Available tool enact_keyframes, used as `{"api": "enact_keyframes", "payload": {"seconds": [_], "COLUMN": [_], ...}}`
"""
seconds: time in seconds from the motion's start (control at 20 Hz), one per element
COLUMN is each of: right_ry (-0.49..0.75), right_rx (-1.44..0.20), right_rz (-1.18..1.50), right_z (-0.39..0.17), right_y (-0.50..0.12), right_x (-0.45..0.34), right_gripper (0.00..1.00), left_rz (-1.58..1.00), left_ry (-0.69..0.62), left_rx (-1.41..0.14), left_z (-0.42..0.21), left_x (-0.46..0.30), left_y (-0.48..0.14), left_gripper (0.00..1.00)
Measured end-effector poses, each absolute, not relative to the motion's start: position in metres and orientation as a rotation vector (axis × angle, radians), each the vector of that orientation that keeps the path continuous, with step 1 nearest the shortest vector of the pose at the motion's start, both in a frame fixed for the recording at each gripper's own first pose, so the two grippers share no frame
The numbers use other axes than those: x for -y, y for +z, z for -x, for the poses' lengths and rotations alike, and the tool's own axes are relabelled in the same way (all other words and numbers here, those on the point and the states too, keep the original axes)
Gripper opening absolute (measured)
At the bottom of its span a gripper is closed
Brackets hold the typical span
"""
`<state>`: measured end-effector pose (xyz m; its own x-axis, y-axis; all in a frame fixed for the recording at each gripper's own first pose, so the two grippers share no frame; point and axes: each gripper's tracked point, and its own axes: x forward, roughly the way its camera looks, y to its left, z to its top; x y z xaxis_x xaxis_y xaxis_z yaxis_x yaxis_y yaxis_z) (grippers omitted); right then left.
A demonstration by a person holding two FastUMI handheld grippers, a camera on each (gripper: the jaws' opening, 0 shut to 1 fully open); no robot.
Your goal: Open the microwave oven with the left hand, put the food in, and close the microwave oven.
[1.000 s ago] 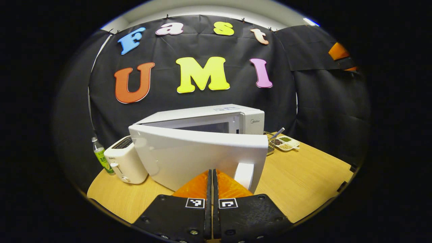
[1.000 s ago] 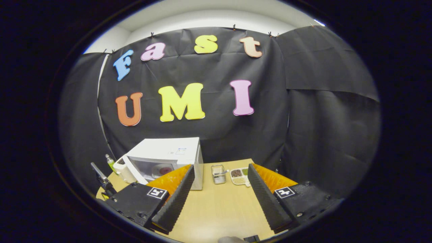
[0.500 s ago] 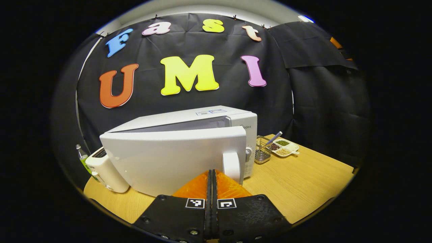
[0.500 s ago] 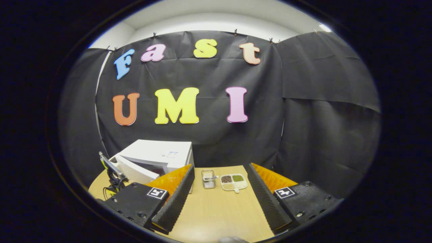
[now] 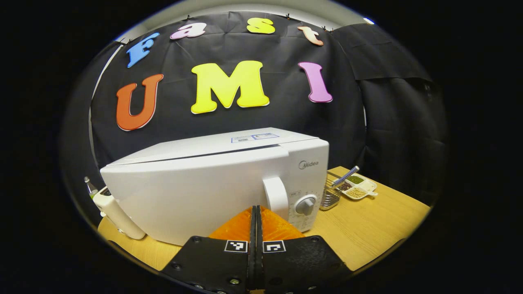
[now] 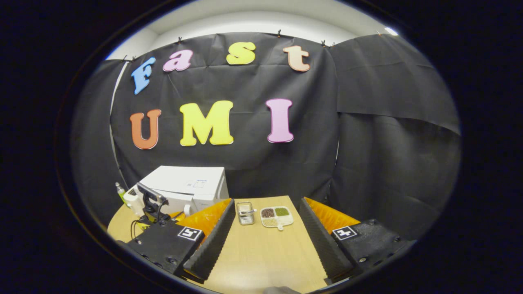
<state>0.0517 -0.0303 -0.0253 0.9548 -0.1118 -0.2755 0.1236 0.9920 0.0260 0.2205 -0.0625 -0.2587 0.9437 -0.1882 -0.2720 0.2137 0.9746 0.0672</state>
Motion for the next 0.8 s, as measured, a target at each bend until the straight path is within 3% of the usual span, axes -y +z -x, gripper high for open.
{"api": "enact_keyframes", "payload": {"seconds": [0.8], "right_ry": [-0.160], "right_rx": [-0.281], "right_rz": [-0.073], "right_z": [-0.050], "right_y": [-0.024], "right_x": [0.034], "right_gripper": [1.00], "left_rz": [-0.086], "left_ry": [-0.165], "left_rx": [-0.290], "left_z": [-0.242], "left_x": [0.063], "left_y": [-0.269], "left_gripper": [0.00]}}
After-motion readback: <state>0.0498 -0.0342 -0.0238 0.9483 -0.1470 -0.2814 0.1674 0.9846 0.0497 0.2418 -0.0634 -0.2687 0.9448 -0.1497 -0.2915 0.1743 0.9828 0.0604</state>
